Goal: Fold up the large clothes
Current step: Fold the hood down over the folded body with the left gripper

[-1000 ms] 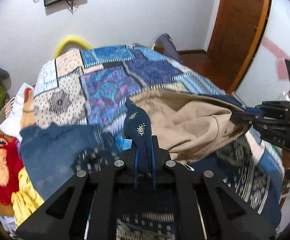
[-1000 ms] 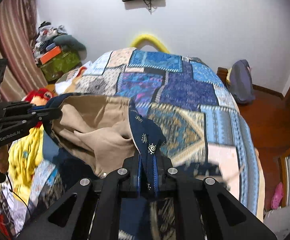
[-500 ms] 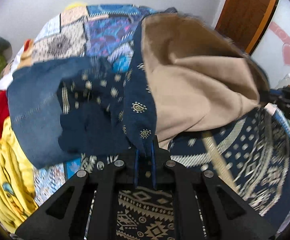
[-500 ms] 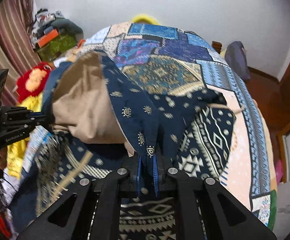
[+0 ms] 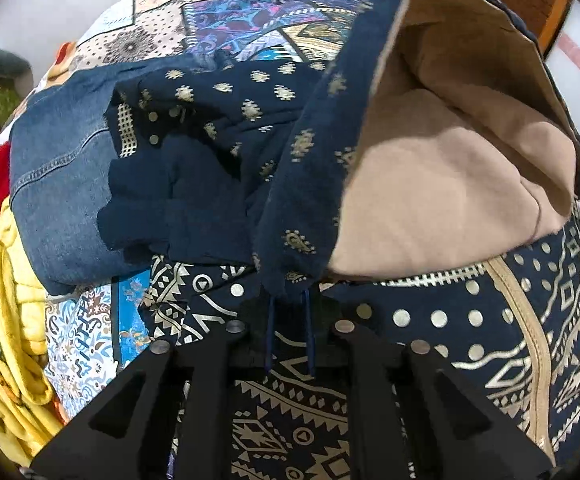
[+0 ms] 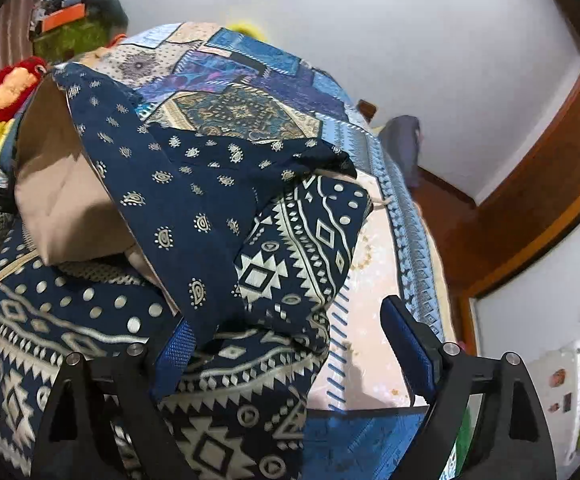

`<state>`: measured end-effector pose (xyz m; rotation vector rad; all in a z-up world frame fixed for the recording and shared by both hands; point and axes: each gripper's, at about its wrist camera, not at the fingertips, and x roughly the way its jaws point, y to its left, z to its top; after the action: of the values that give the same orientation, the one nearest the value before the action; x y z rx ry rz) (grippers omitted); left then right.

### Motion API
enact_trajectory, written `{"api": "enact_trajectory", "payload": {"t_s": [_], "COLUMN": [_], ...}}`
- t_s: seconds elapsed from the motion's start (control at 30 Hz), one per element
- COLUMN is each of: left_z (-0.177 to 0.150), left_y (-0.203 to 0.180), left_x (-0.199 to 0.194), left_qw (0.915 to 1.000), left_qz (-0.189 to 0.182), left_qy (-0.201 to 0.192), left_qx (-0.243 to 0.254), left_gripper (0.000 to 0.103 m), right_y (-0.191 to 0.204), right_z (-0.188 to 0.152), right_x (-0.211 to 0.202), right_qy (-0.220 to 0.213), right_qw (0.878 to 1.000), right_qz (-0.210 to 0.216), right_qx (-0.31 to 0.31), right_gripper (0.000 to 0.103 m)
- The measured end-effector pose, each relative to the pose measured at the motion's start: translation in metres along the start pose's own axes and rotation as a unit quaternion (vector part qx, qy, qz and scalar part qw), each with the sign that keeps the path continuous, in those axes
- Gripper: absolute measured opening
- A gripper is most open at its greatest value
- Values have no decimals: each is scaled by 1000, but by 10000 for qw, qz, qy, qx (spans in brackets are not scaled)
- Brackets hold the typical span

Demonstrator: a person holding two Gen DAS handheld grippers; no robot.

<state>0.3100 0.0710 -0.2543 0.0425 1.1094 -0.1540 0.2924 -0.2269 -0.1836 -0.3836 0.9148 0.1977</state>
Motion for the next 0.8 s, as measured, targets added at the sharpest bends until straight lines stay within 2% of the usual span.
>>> {"api": "enact_trajectory", "payload": {"t_s": [0.07, 0.13, 0.2, 0.23, 0.37, 0.5, 0.73, 0.77, 0.8], "left_z": [1, 3, 5, 7, 24, 55, 113, 119, 125], "left_y": [0, 0, -1, -1, -2, 3, -12, -17, -22], "left_x": [-7, -18, -33, -41, -69, -83, -48, -43, -38], "left_qw": [10000, 9999, 9997, 9996, 9989, 9970, 9969, 9967, 9963], "left_qz": [-28, -108, -220, -232, -131, -224, -252, -254, -294], "left_qy": [13, 13, -87, -167, -443, -738, -694, -702, -728], "left_qx": [42, 12, 5, 26, 106, 33, 276, 319, 360], "left_gripper": [16, 29, 50, 53, 56, 64, 63, 62, 54], "right_y": [-4, -6, -5, -2, 2, -2, -1, -1, -1], "right_z": [1, 4, 6, 6, 19, 35, 72, 77, 80], "right_x": [-4, -13, -25, -30, -49, -53, -32, -26, -22], "right_qy": [12, -62, -206, -266, -515, -622, -563, -517, -495], "right_qw": [9997, 9993, 9987, 9984, 9967, 9942, 9895, 9885, 9880], "right_qz": [210, 350, 450, 476, 619, 848, 1244, 1315, 1342], "right_qx": [109, 138, 124, 116, 121, 239, 477, 543, 580], "right_gripper": [87, 87, 87, 87, 87, 87, 87, 87, 87]}}
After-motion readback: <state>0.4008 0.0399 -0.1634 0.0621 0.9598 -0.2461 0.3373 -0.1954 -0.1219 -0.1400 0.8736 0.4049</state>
